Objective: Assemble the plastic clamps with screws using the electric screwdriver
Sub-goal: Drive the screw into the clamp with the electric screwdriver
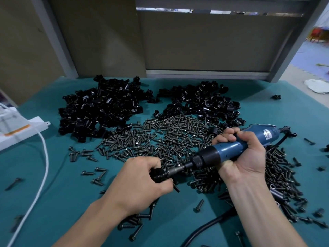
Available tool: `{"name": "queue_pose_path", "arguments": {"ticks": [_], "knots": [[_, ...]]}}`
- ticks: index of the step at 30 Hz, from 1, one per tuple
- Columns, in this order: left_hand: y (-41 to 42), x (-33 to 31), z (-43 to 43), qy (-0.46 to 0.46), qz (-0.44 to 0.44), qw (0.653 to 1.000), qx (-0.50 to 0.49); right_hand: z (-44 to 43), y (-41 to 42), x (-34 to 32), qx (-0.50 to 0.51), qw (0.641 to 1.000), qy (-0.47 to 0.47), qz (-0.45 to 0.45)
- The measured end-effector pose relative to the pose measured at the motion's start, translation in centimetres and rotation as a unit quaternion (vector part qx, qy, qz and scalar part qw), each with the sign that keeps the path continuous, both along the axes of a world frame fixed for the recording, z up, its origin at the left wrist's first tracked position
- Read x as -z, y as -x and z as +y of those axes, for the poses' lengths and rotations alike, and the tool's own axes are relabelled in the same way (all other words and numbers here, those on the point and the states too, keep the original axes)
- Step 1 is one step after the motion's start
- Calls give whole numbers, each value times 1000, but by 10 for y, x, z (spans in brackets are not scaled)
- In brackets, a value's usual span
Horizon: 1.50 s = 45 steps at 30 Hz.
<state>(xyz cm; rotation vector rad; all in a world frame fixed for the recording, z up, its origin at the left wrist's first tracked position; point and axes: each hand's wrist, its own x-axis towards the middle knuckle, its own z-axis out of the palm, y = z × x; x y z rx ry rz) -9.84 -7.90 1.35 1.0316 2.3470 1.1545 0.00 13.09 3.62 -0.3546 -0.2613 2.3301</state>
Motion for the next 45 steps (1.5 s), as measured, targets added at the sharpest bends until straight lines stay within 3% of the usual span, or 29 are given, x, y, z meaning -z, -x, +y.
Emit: {"name": "queue_pose_path", "arguments": {"ticks": [15,25,45], "knots": [[4,2,0,-8,9,1000,-14,1,0,-2,5,1000,-19,-3],[1,1,0,6,142,988,-61,-1,1,-3,5,999,-14,-32],[1,2,3,8,140,989,-40,2,-1,-2,16,999,4,-29]]}}
